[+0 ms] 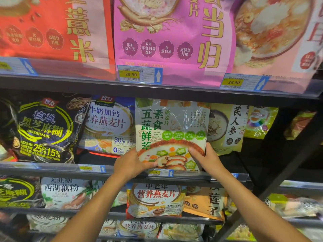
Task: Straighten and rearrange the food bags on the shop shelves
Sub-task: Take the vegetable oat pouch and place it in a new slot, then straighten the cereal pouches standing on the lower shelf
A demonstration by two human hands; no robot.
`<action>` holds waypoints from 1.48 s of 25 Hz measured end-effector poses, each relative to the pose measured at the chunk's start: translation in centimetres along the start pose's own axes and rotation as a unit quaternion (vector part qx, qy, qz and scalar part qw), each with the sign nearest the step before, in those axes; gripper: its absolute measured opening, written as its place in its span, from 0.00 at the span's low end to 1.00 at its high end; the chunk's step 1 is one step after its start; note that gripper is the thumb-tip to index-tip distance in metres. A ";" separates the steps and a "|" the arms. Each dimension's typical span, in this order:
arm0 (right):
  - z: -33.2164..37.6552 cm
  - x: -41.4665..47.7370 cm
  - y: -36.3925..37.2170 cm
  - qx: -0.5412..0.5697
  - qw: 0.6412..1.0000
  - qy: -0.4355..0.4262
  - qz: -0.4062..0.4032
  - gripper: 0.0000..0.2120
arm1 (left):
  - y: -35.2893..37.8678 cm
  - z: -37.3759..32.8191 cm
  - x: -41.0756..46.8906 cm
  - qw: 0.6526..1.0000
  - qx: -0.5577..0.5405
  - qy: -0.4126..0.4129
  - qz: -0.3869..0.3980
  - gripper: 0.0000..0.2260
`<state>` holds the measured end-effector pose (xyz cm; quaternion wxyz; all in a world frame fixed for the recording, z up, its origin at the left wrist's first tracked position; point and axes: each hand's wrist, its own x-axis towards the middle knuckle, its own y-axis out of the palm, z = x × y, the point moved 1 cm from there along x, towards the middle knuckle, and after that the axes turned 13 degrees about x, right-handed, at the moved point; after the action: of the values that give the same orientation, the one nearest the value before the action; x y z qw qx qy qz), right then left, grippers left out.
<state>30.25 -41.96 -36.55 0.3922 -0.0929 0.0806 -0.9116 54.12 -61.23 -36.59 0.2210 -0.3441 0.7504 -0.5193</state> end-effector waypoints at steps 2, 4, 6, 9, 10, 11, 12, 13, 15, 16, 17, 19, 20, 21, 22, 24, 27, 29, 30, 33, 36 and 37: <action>0.0 -0.2 0.0 -0.003 1.000 0.005 -0.010 0.23 | -0.1 0.1 -0.1 1.000 0.008 0.007 -0.001 0.41; 0.2 -0.5 0.0 -0.003 1.000 0.007 -0.015 0.24 | -0.1 0.4 -0.2 1.000 0.014 0.009 -0.006 0.42; 0.3 -1.0 0.0 0.000 1.000 0.007 -0.014 0.25 | -0.2 0.6 -0.5 1.000 0.026 0.008 -0.015 0.40; 0.1 -1.8 -0.3 -0.008 1.000 0.000 -0.014 0.33 | 0.0 0.9 -1.3 0.998 0.047 0.008 -0.040 0.34; -0.1 -2.2 -0.5 -0.018 1.000 -0.005 -0.020 0.39 | 0.1 1.0 -1.6 0.997 0.056 0.008 -0.051 0.33; -0.3 -2.5 -0.9 -0.032 0.999 -0.007 -0.029 0.43 | 0.1 1.1 -2.0 0.996 0.069 0.007 -0.063 0.32; -0.5 -2.9 -1.2 -0.049 0.998 -0.010 -0.037 0.44 | 0.3 1.2 -2.4 0.993 0.086 0.004 -0.077 0.34; -0.6 -3.4 -1.5 -0.069 0.997 -0.011 -0.044 0.44 | 0.5 1.4 -2.8 0.990 0.106 0.001 -0.095 0.36; -0.7 -4.9 -2.2 -0.106 0.993 -0.016 -0.057 0.42 | 1.1 1.5 -4.1 0.981 0.132 -0.006 -0.143 0.43; -0.8 -5.7 -2.6 -0.117 0.991 -0.023 -0.061 0.40 | 1.5 1.4 -4.9 0.976 0.141 -0.007 -0.164 0.46; -0.9 -6.7 -3.1 -0.127 0.989 -0.033 -0.061 0.39 | 1.9 1.2 -5.8 0.972 0.154 -0.007 -0.179 0.47; -1.0 -8.8 -4.3 -0.157 0.984 -0.060 -0.051 0.37 | 2.7 0.3 -7.6 0.963 0.175 -0.003 -0.206 0.49; -1.0 -9.9 -4.8 -0.176 0.981 -0.070 -0.044 0.36 | 3.1 -0.2 -8.5 0.959 0.181 -0.004 -0.219 0.50; -1.0 -11.1 -5.4 -0.194 0.977 -0.082 -0.039 0.35 | 3.4 -0.8 -9.3 0.955 0.183 -0.008 -0.232 0.51; -0.9 -12.4 -6.3 -0.213 0.972 -0.094 -0.039 0.35 | 3.8 -1.6 -10.2 0.953 0.184 -0.006 -0.242 0.51; -1.1 -15.3 -8.4 -0.254 0.959 -0.116 -0.045 0.35 | 4.5 -3.7 -12.3 0.949 0.186 0.018 -0.254 0.50; -1.8 -20.0 -12.4 -0.289 0.948 -0.117 -0.059 0.36 | 6.5 -7.8 -15.3 0.950 0.196 0.064 -0.234 0.47; -2.3 -23.3 -15.3 -0.293 0.947 -0.106 -0.076 0.35 | 8.2 -11.0 -17.2 0.953 0.201 0.090 -0.210 0.45; -2.5 -24.9 -16.7 -0.297 0.946 -0.103 -0.084 0.35 | 9.1 -12.6 -18.0 0.954 0.203 0.102 -0.197 0.45; -3.1 -29.9 -22.1 -0.311 0.940 -0.089 -0.111 0.36 | 11.6 -18.7 -20.7 0.951 0.204 0.157 -0.170 0.46; -3.9 -34.7 -27.7 -0.323 0.932 -0.062 -0.153 0.38 | 13.8 -25.0 -23.2 0.948 0.181 0.211 -0.154 0.45; -4.0 -35.9 -29.2 -0.324 0.930 -0.051 -0.164 0.38 | 14.4 -26.9 -23.7 0.948 0.172 0.224 -0.147 0.45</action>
<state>33.16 4.41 -37.79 0.1891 -0.2733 0.3347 -0.8817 47.20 -23.41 -40.88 0.0244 -0.2822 0.6206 -0.7312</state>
